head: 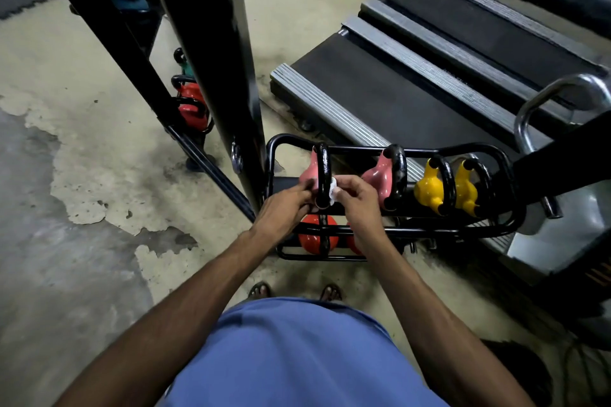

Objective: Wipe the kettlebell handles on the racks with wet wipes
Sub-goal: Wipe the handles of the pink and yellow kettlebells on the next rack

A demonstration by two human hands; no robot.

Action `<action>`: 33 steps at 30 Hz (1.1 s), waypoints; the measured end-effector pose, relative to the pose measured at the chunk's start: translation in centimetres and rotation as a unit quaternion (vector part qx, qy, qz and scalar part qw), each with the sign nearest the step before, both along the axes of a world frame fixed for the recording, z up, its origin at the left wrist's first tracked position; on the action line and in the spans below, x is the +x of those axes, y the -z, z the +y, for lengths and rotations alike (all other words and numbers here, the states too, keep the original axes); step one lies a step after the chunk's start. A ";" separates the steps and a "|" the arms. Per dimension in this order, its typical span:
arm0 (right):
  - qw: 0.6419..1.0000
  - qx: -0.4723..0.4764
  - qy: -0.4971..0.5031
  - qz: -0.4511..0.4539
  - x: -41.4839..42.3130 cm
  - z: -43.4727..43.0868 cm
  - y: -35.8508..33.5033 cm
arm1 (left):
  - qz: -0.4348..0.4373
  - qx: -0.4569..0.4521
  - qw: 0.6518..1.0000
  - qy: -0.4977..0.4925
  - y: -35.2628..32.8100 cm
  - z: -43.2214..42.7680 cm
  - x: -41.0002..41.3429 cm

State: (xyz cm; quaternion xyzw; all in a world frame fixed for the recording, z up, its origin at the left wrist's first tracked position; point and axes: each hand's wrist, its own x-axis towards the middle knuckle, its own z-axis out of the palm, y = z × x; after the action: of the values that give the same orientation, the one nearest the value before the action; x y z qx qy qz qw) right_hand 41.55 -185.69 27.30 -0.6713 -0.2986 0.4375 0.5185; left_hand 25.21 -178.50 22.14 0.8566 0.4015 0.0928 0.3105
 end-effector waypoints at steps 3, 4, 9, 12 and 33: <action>0.992 0.033 0.016 -0.121 -0.9 -1.5 0.9 | -0.006 -0.001 1.000 -0.006 0.6 0.1 -0.1; 0.980 0.061 0.006 -0.189 -1.3 -1.8 1.1 | -0.008 -0.001 1.000 -0.008 0.7 0.0 0.0; 0.760 0.165 -0.161 -0.607 -0.8 -0.9 1.5 | -0.022 -0.033 0.998 -0.041 0.8 -0.1 0.4; 0.653 0.169 -0.239 -0.698 -0.2 0.9 0.3 | -0.012 -0.040 0.995 -0.094 0.9 -0.4 1.0; 0.961 0.070 -0.044 -0.263 -0.6 -2.6 3.0 | -0.001 0.001 1.000 -0.018 0.3 0.2 0.1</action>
State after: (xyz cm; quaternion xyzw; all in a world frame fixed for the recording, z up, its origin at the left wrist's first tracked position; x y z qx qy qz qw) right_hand 40.93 -188.32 24.29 -0.7106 -0.4835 0.2459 0.4481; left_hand 25.33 -178.31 21.80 0.8495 0.4162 0.0993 0.3087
